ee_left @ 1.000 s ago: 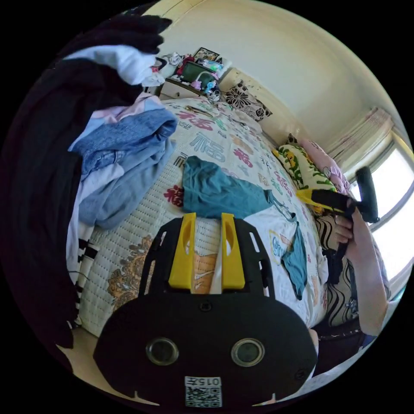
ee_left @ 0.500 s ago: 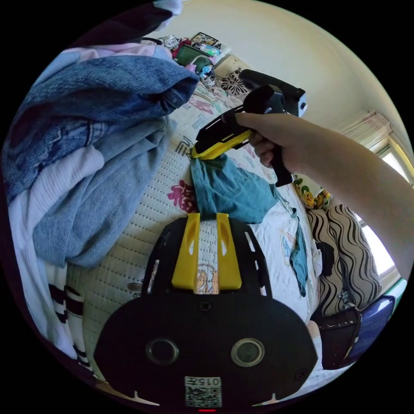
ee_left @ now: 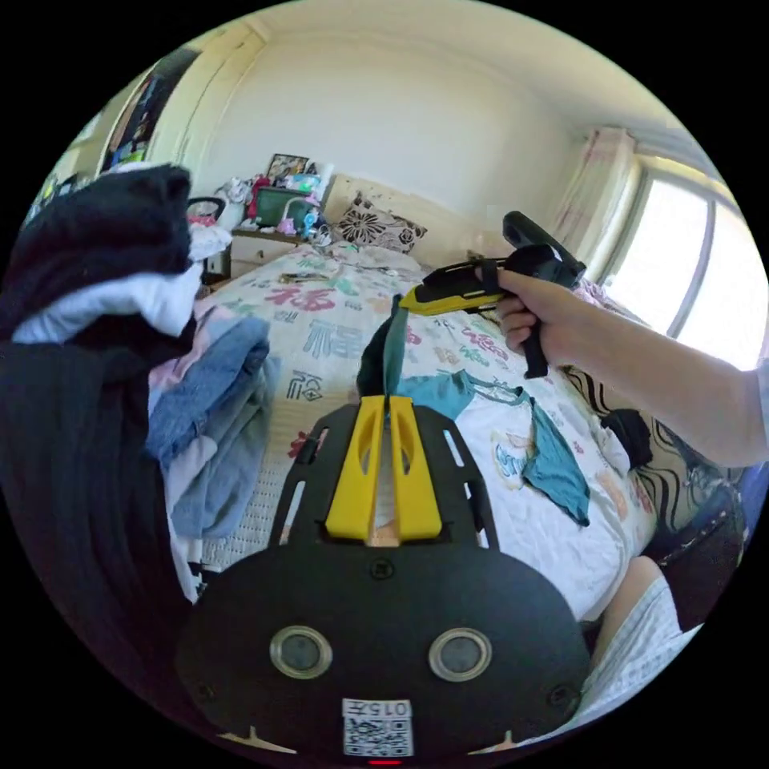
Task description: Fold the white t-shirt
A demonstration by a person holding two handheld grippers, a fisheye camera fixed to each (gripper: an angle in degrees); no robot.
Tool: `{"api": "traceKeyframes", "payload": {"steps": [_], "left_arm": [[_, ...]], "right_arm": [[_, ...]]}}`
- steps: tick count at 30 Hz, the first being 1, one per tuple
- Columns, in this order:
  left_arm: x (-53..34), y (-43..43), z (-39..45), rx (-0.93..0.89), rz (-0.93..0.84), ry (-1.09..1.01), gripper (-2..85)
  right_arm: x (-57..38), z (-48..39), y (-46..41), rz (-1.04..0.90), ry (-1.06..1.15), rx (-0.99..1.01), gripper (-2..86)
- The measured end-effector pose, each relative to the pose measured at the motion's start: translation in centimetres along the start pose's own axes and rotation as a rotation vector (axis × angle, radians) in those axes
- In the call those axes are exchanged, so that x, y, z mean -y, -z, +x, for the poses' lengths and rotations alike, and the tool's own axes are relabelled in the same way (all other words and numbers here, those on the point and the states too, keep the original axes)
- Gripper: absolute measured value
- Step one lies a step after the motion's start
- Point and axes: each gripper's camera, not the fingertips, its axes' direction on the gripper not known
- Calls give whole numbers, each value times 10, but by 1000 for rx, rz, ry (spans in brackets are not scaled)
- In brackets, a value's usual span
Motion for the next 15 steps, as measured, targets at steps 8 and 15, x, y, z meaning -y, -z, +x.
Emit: {"api": "traceKeyframes", "payload": {"steps": [8, 15], "left_arm": [[-18, -50, 108, -174, -230, -296, 9], [-23, -70, 96, -266, -354, -180, 55]], "right_arm": [[-122, 126, 66, 130, -402, -5, 25], [-115, 164, 81, 30, -431, -84, 89]]}}
